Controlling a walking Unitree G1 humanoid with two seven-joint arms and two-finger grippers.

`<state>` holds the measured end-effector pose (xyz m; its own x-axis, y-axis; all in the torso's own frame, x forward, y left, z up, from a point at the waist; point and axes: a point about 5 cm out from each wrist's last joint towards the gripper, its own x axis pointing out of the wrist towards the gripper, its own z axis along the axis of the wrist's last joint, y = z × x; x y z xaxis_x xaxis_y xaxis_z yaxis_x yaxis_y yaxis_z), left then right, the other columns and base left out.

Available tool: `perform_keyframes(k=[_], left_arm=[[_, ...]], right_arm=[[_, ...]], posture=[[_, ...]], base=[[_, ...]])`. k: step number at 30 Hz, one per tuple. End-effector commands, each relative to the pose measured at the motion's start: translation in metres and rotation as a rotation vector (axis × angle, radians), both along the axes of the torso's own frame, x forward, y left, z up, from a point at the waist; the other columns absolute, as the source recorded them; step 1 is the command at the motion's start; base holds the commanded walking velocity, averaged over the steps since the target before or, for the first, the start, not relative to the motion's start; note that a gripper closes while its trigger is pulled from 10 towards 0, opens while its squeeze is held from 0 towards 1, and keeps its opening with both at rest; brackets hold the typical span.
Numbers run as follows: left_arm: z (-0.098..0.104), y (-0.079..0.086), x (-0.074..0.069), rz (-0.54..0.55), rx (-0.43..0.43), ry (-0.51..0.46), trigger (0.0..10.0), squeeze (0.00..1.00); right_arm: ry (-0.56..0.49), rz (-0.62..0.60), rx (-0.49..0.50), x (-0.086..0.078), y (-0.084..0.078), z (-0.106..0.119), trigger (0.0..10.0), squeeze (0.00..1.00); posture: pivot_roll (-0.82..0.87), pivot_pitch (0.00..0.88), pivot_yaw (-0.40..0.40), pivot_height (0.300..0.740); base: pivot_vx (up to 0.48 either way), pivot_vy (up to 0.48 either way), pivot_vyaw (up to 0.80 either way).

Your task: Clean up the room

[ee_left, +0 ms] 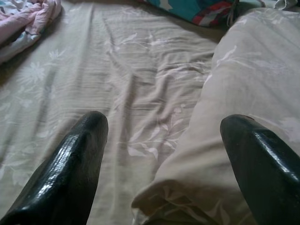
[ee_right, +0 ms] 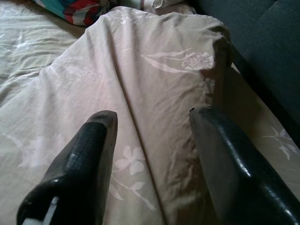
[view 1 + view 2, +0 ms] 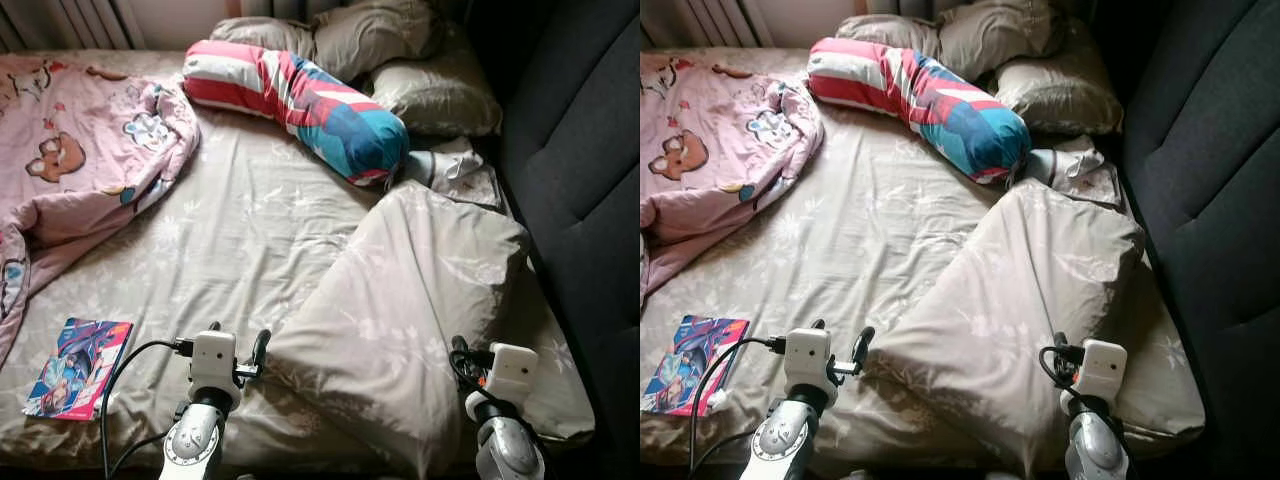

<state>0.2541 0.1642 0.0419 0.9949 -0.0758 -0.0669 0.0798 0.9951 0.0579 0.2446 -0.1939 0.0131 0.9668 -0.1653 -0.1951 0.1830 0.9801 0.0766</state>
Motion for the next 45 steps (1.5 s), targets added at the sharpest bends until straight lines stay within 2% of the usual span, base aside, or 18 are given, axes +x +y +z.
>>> perform_keyframes(k=[1, 6, 8, 14, 15, 19, 20, 22, 23, 29, 37, 45], left_arm=[[-0.008, -0.001, -0.006, -0.002, -0.006, 0.031, 10.0, 0.00], [-0.008, -0.001, -0.006, -0.008, -0.008, 0.031, 10.0, 0.00], [-0.009, -0.002, -0.006, -0.012, -0.007, 0.036, 10.0, 0.00], [-0.009, -0.002, -0.005, -0.013, -0.006, 0.037, 10.0, 0.00], [-0.009, -0.001, -0.006, -0.012, -0.005, 0.039, 10.0, 0.00], [-0.010, 0.000, -0.006, -0.011, -0.004, 0.042, 10.0, 0.00], [-0.011, 0.000, -0.006, -0.014, -0.003, 0.047, 10.0, 0.00], [-0.011, 0.000, -0.006, -0.015, -0.002, 0.048, 10.0, 0.00], [-0.012, 0.000, -0.006, -0.017, -0.001, 0.052, 10.0, 0.00], [-0.012, -0.003, -0.004, -0.026, -0.003, 0.052, 10.0, 0.00], [-0.012, -0.002, -0.004, -0.028, 0.002, 0.052, 10.0, 0.00], [-0.011, -0.002, -0.005, -0.025, 0.003, 0.053, 10.0, 0.00]], right_arm=[[0.016, -0.014, 0.011, -0.006, -0.002, -0.005, 10.0, 0.00], [0.025, -0.008, 0.016, -0.007, -0.001, -0.006, 10.0, 0.00], [0.081, -0.005, 0.028, -0.011, 0.000, -0.014, 10.0, 0.00], [0.151, -0.008, 0.059, -0.017, -0.001, -0.027, 10.0, 0.00], [0.183, -0.005, 0.070, -0.019, -0.001, -0.032, 10.0, 1.00], [0.210, -0.013, 0.083, -0.019, -0.002, -0.037, 10.0, 1.00], [0.179, -0.008, 0.072, -0.015, -0.002, -0.032, 10.0, 0.97], [0.165, -0.006, 0.067, -0.013, -0.002, -0.030, 10.0, 0.97], [0.138, 0.002, 0.047, -0.009, -0.003, -0.026, 10.0, 0.00], [0.112, 0.021, 0.032, -0.005, -0.003, -0.022, 10.0, 0.00], [0.117, 0.018, 0.033, -0.007, 0.000, -0.024, 10.0, 0.00], [0.094, 0.031, 0.039, -0.003, 0.002, -0.021, 10.0, 0.00]], posture=[[-0.10, 0.197, -0.046, 0.740], [-0.10, 0.195, -0.045, 0.740], [-0.10, 0.196, -0.045, 0.740], [-0.09, 0.201, -0.044, 0.740], [-0.10, 0.208, -0.042, 0.740], [-0.10, 0.208, -0.042, 0.740], [-0.10, 0.215, -0.037, 0.740], [-0.10, 0.216, -0.036, 0.740], [-0.10, 0.217, -0.035, 0.740], [-0.11, 0.220, -0.032, 0.732], [-0.10, 0.224, -0.032, 0.694], [-0.10, 0.224, -0.033, 0.694]], base=[[0.000, 0.000, 0.00], [0.000, 0.000, 0.00], [0.000, 0.000, 0.00], [0.000, 0.000, 0.00], [0.000, 0.000, 0.00], [0.000, 0.000, 0.00], [0.000, 0.000, 0.00], [0.000, 0.000, 0.00], [0.000, 0.000, 0.00], [0.000, 0.000, 0.00], [0.000, 0.000, 0.00], [0.000, 0.000, 0.00]])
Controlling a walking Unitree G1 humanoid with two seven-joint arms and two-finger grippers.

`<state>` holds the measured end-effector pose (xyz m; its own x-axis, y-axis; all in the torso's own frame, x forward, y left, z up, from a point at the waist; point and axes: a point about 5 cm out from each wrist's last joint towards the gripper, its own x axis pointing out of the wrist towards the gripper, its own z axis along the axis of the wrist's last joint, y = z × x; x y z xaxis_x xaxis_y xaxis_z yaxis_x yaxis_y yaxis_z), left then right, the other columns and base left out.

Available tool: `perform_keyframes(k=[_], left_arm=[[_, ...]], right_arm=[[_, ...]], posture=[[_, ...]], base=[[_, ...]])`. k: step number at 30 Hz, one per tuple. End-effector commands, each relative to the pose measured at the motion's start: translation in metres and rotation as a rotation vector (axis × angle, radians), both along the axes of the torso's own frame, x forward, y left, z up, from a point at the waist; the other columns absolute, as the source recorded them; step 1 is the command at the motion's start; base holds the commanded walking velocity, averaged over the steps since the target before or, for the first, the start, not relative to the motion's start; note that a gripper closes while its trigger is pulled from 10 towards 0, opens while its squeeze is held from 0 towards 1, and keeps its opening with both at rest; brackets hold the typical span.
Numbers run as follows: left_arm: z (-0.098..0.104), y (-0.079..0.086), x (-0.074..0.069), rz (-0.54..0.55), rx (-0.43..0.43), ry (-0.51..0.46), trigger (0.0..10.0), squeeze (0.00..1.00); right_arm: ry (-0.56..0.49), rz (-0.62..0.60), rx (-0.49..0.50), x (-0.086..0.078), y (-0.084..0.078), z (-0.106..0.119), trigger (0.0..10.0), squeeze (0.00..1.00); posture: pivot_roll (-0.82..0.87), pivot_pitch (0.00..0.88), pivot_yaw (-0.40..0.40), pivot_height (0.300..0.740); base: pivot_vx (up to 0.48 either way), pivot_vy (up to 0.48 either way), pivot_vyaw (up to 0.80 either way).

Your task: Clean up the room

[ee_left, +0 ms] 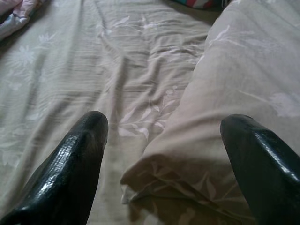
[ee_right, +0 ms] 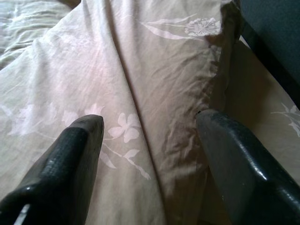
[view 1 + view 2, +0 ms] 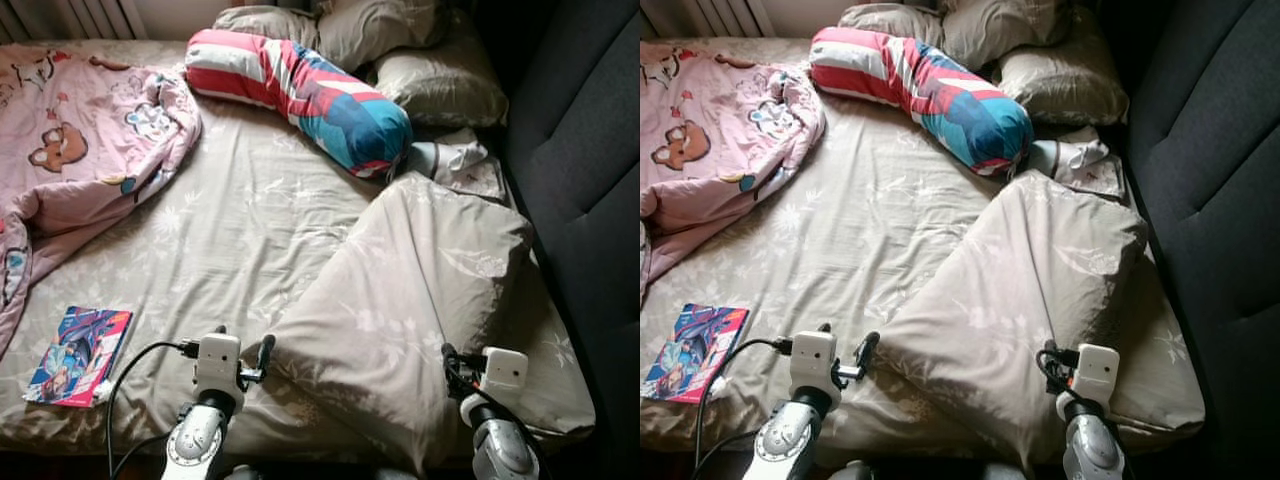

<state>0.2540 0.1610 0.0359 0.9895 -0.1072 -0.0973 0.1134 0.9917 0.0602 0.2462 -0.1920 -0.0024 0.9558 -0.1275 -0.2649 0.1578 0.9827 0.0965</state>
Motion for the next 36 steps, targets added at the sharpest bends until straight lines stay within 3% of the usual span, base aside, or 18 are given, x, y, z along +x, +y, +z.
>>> perform_keyframes(k=[1, 6, 20, 24, 36], left_arm=[[-0.005, 0.001, -0.005, 0.007, -0.002, 0.023, 10.0, 0.00], [-0.007, 0.001, -0.004, 0.007, 0.000, 0.029, 10.0, 0.00], [-0.006, 0.000, -0.003, 0.005, 0.002, 0.029, 10.0, 0.00], [-0.006, 0.000, -0.003, 0.003, 0.003, 0.031, 10.0, 0.00], [-0.006, 0.000, -0.002, 0.005, 0.006, 0.031, 10.0, 0.00]], right_arm=[[0.026, 0.001, 0.008, -0.004, 0.001, -0.006, 10.0, 0.00], [0.013, 0.000, 0.002, -0.004, 0.002, -0.005, 10.0, 0.00], [0.025, 0.038, 0.032, 0.000, 0.007, -0.006, 10.0, 0.00], [0.010, 0.070, 0.036, 0.001, 0.013, -0.005, 10.0, 0.00], [0.000, 0.044, 0.063, 0.008, 0.012, -0.002, 10.0, 0.00]], posture=[[-0.10, 0.224, -0.033, 0.694], [-0.10, 0.226, -0.033, 0.666], [-0.10, 0.222, -0.033, 0.666], [-0.10, 0.220, -0.032, 0.641], [-0.09, 0.215, -0.028, 0.641]], base=[[0.000, 0.000, 0.00], [0.000, 0.000, 0.00], [0.000, 0.000, 0.00], [0.000, 0.000, 0.00], [0.000, 0.000, 0.00]])
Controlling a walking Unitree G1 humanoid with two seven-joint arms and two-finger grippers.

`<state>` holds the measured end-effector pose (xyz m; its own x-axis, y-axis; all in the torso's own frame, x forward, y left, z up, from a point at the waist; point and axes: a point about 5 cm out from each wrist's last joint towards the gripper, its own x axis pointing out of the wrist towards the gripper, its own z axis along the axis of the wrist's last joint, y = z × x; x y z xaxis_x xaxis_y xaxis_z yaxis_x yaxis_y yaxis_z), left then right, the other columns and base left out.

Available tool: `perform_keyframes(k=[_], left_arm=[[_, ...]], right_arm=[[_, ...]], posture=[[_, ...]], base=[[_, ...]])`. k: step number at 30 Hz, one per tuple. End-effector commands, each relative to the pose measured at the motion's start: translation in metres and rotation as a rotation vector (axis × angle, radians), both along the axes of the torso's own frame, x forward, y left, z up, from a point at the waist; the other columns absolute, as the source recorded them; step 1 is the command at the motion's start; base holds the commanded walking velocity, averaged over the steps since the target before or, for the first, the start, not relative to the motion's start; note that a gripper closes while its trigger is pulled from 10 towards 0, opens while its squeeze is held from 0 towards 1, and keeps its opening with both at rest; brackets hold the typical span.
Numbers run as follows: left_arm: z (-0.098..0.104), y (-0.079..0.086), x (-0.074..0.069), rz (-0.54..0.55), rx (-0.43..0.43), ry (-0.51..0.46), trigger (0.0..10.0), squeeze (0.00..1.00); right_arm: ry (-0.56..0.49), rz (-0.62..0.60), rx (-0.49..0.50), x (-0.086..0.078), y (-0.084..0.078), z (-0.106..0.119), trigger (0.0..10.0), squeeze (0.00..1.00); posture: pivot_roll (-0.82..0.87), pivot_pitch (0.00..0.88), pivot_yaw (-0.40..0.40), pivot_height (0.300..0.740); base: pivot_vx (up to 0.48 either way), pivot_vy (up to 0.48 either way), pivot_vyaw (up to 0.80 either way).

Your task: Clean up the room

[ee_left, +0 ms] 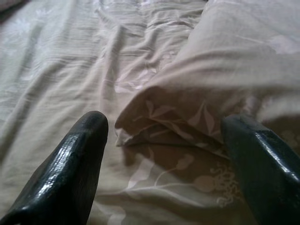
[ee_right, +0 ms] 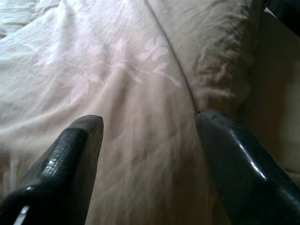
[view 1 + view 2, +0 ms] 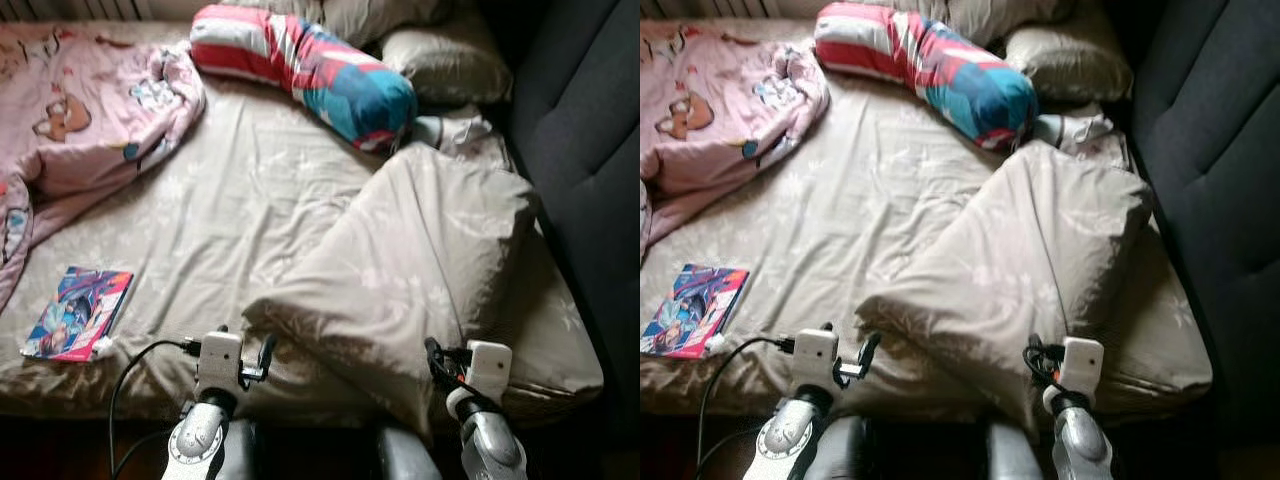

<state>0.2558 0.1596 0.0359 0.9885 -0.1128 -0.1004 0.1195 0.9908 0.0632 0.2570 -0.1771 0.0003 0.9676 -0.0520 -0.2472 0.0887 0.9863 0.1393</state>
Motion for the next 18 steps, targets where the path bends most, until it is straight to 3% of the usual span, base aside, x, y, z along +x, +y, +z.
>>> perform_keyframes(k=[1, 2, 11, 12, 18], left_arm=[[-0.005, 0.002, -0.004, 0.010, 0.003, 0.028, 10.0, 0.00], [-0.005, 0.002, -0.004, 0.010, 0.003, 0.028, 10.0, 0.00], [-0.007, 0.001, -0.005, 0.002, 0.005, 0.035, 10.0, 0.00], [-0.006, 0.002, -0.005, 0.001, 0.007, 0.034, 10.0, 0.00], [-0.005, 0.004, -0.005, 0.002, 0.012, 0.030, 10.0, 0.00]], right_arm=[[0.010, -0.023, 0.033, 0.000, -0.003, -0.002, 10.0, 0.09], [0.000, -0.021, 0.037, 0.002, -0.003, 0.000, 10.0, 1.00], [-0.035, -0.032, 0.032, 0.017, -0.007, 0.012, 10.0, 1.00], [-0.027, -0.023, 0.027, 0.019, -0.007, 0.011, 10.0, 0.00], [-0.075, -0.075, 0.011, 0.029, -0.013, 0.023, 10.0, 0.00]], posture=[[-0.09, 0.215, -0.028, 0.641], [-0.09, 0.215, -0.028, 0.641], [-0.09, 0.209, -0.021, 0.641], [-0.08, 0.208, -0.015, 0.641], [-0.08, 0.206, -0.010, 0.641]], base=[[0.000, 0.000, 0.00], [0.000, 0.000, 0.00], [0.000, 0.000, 0.00], [0.000, 0.000, 0.00], [0.000, 0.000, 0.00]])
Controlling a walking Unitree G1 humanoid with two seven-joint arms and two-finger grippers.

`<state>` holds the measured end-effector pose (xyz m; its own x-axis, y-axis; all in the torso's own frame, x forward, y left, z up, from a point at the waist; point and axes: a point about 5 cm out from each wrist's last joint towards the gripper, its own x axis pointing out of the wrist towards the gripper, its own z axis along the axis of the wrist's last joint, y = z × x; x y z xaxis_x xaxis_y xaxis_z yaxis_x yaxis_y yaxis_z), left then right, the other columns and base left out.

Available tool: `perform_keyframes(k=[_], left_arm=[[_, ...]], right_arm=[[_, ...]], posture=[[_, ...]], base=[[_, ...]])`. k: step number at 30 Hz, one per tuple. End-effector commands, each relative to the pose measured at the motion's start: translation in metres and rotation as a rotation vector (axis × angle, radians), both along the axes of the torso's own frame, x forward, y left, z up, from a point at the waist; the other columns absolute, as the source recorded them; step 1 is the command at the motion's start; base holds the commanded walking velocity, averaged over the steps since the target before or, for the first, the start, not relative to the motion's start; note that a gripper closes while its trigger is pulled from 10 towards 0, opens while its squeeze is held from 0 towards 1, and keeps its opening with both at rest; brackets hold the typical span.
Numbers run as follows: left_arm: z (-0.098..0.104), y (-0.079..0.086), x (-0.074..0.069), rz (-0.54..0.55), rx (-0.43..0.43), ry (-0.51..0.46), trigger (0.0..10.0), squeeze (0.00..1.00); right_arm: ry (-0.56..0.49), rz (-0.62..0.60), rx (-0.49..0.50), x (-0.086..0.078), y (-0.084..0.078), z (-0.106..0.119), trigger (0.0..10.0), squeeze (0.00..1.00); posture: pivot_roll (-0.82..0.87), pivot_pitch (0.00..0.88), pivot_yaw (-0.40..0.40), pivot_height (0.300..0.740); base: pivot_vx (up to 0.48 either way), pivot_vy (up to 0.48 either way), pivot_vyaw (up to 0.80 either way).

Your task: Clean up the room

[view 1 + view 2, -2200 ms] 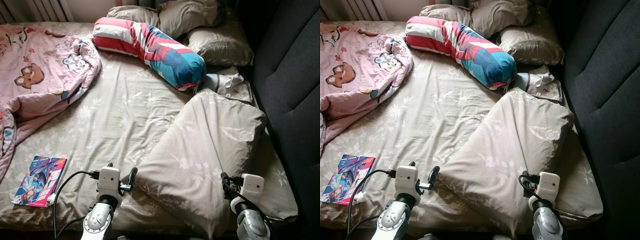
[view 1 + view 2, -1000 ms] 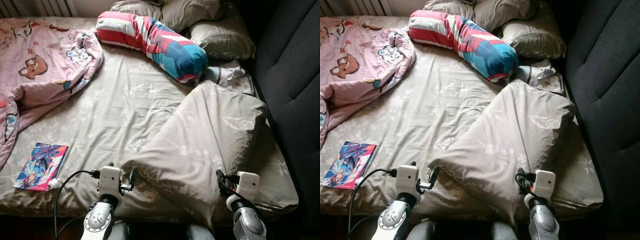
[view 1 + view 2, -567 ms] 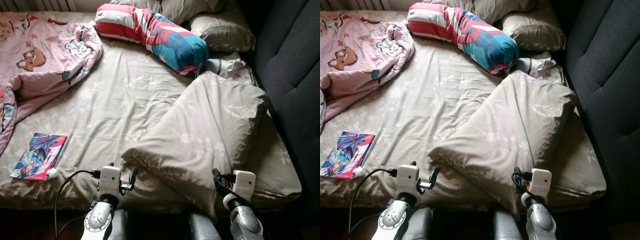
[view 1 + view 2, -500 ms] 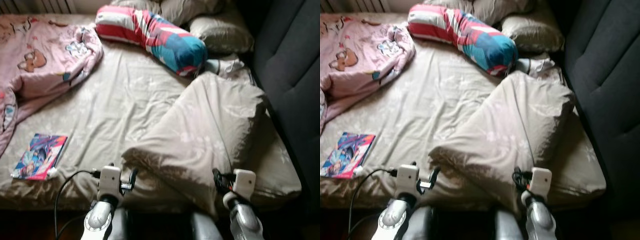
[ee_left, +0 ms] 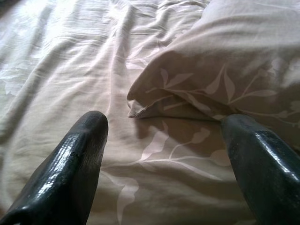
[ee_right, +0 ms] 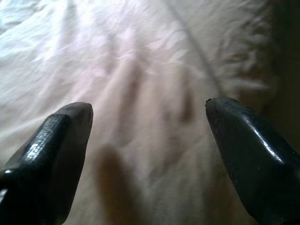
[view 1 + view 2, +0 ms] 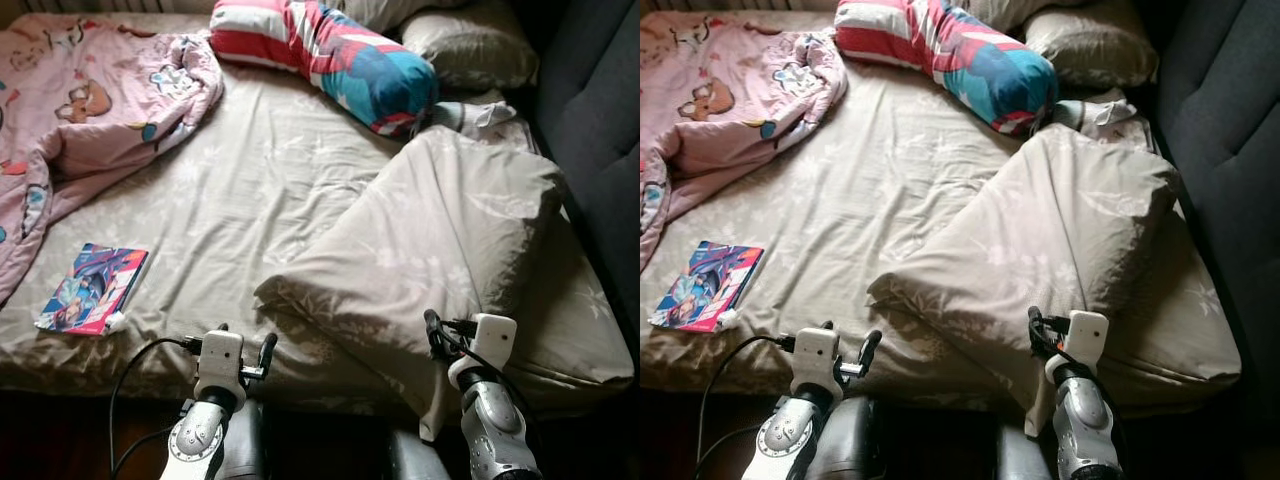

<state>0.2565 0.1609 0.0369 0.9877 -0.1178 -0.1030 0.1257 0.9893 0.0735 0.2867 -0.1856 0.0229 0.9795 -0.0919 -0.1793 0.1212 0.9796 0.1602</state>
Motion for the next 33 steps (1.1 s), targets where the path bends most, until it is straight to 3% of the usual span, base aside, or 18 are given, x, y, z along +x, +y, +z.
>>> perform_keyframes(k=[1, 4, 5, 6, 9, 10, 11, 12, 22, 24, 33], left_arm=[[-0.006, 0.003, -0.005, 0.008, 0.002, 0.029, 10.0, 0.00], [-0.006, 0.003, -0.005, 0.004, 0.004, 0.031, 10.0, 0.00], [-0.006, 0.002, -0.005, 0.001, 0.003, 0.030, 10.0, 0.00], [-0.005, 0.001, -0.005, 0.000, 0.002, 0.030, 10.0, 0.00], [-0.006, 0.001, -0.006, -0.002, 0.002, 0.034, 10.0, 0.00], [-0.007, 0.002, -0.006, -0.003, 0.004, 0.037, 10.0, 0.00], [-0.007, 0.002, -0.007, -0.003, 0.004, 0.037, 10.0, 0.00], [-0.008, 0.003, -0.007, -0.003, 0.006, 0.039, 10.0, 0.00], [-0.007, 0.007, -0.008, -0.003, 0.016, 0.042, 10.0, 0.00], [-0.007, 0.006, -0.008, -0.006, 0.018, 0.042, 10.0, 0.00], [-0.006, 0.005, -0.010, -0.019, 0.024, 0.043, 10.0, 0.00]], right_arm=[[-0.014, -0.046, -0.001, 0.000, -0.006, 0.002, 10.0, 0.00], [-0.047, -0.074, 0.010, 0.002, -0.010, 0.007, 10.0, 0.00], [-0.040, -0.072, 0.025, 0.001, -0.009, 0.006, 10.0, 0.93], [-0.024, -0.076, 0.028, 0.000, -0.010, 0.003, 10.0, 1.00], [0.017, -0.103, 0.043, -0.004, -0.013, -0.003, 10.0, 1.00], [0.053, -0.123, 0.062, -0.006, -0.015, -0.009, 10.0, 0.44], [0.061, -0.130, 0.066, -0.007, -0.016, -0.010, 10.0, 0.44], [0.091, -0.124, 0.109, -0.008, -0.015, -0.015, 10.0, 0.00], [0.185, -0.098, 0.180, -0.008, -0.013, -0.025, 10.0, 0.00], [0.219, -0.037, 0.240, -0.008, -0.006, -0.029, 10.0, 0.00], [0.290, 0.093, 0.328, -0.009, 0.008, -0.038, 10.0, 0.00]], posture=[[-0.08, 0.207, -0.010, 0.641], [-0.08, 0.212, -0.008, 0.641], [-0.08, 0.213, -0.007, 0.641], [-0.08, 0.213, -0.007, 0.641], [-0.08, 0.219, -0.004, 0.641], [-0.08, 0.223, -0.002, 0.641], [-0.08, 0.223, -0.002, 0.641], [-0.08, 0.229, 0.001, 0.641], [-0.07, 0.243, 0.007, 0.641], [-0.07, 0.248, 0.009, 0.641], [-0.05, 0.259, 0.016, 0.641]], base=[[0.000, 0.000, 0.00], [0.000, 0.000, 0.00], [0.000, 0.000, 0.00], [0.000, 0.000, 0.00], [0.000, 0.000, 0.00], [0.000, 0.000, 0.00], [0.000, 0.000, 0.00], [0.000, 0.000, 0.00], [0.000, 0.000, 0.00], [0.000, 0.000, 0.00], [0.000, 0.000, 0.00]])
